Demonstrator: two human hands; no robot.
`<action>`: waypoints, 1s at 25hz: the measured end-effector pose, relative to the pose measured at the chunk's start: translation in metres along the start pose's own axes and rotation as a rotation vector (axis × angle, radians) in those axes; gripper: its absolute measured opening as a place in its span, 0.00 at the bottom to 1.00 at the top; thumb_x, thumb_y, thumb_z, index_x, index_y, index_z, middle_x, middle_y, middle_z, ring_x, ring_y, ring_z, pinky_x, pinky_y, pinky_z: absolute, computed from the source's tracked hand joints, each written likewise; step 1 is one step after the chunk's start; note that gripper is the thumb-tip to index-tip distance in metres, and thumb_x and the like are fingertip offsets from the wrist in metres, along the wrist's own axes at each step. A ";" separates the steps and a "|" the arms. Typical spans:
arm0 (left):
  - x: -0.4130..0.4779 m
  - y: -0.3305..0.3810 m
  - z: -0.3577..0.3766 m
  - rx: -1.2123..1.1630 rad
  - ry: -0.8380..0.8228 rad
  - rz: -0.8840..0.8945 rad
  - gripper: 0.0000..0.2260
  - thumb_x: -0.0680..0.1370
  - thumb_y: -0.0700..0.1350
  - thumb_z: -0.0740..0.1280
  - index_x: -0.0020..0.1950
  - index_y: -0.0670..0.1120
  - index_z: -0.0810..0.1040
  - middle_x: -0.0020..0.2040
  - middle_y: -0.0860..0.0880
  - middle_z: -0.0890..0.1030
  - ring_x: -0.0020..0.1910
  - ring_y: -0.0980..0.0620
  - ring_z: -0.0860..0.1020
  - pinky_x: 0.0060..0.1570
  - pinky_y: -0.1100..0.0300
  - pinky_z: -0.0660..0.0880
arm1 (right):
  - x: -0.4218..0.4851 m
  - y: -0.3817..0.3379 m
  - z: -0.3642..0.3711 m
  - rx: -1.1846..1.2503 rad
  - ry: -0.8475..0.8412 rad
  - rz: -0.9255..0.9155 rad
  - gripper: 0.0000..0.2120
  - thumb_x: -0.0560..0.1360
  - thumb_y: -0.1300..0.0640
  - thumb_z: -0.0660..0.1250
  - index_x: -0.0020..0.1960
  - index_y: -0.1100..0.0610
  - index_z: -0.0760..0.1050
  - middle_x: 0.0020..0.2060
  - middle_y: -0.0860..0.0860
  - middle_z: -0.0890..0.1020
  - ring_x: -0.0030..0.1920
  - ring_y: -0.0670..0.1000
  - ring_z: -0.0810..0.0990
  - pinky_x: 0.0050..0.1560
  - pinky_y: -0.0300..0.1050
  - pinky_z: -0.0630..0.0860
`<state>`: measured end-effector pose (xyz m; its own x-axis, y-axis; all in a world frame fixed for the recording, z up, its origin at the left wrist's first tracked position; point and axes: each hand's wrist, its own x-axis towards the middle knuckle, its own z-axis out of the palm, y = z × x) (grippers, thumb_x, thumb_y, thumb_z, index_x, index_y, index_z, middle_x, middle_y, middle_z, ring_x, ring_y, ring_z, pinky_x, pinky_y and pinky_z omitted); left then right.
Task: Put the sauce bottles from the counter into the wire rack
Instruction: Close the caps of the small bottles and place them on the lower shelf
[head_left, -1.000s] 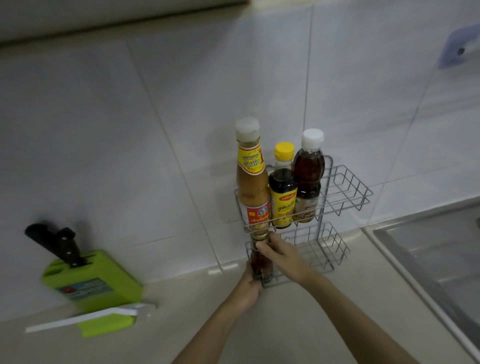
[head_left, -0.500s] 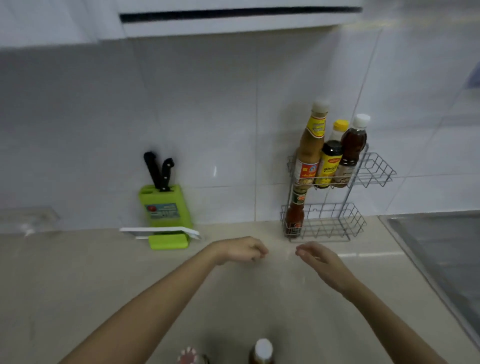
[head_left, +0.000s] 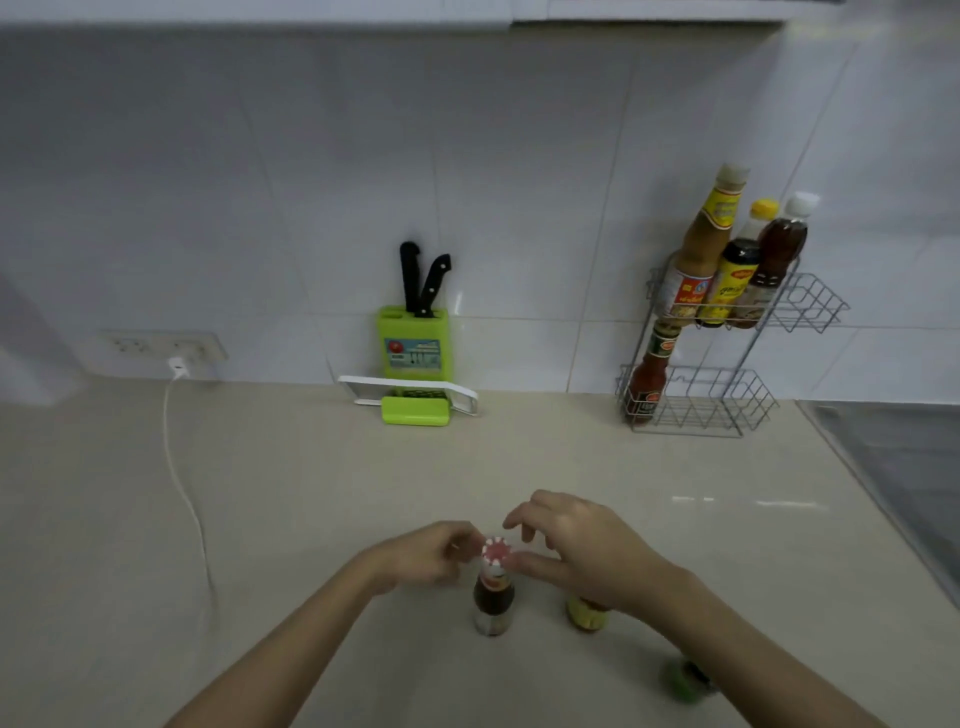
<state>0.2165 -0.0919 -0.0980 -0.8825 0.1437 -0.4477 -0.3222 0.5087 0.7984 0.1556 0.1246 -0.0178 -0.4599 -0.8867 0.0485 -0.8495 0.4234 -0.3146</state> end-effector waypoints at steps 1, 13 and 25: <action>-0.008 -0.007 0.011 -0.044 0.009 0.022 0.19 0.73 0.32 0.66 0.63 0.42 0.74 0.63 0.43 0.78 0.64 0.51 0.76 0.57 0.64 0.73 | 0.000 -0.008 0.007 -0.048 -0.018 0.010 0.22 0.75 0.37 0.58 0.62 0.49 0.72 0.53 0.47 0.77 0.50 0.48 0.76 0.49 0.43 0.72; -0.013 -0.022 0.047 -0.001 0.260 0.257 0.11 0.69 0.53 0.71 0.50 0.57 0.78 0.46 0.58 0.82 0.49 0.61 0.80 0.55 0.52 0.80 | 0.021 -0.022 0.014 -0.232 -0.135 -0.074 0.15 0.78 0.49 0.61 0.61 0.54 0.73 0.56 0.51 0.76 0.55 0.53 0.74 0.53 0.48 0.71; -0.013 -0.020 0.048 0.054 0.313 0.253 0.06 0.70 0.51 0.71 0.42 0.57 0.74 0.46 0.50 0.83 0.49 0.52 0.81 0.53 0.47 0.78 | 0.030 -0.029 0.022 -0.473 -0.158 -0.115 0.17 0.78 0.47 0.59 0.54 0.61 0.73 0.50 0.58 0.77 0.50 0.58 0.75 0.50 0.51 0.70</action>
<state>0.2507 -0.0632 -0.1274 -0.9960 0.0093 -0.0886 -0.0699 0.5356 0.8416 0.1720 0.0812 -0.0281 -0.3432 -0.9342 -0.0974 -0.9330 0.3271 0.1498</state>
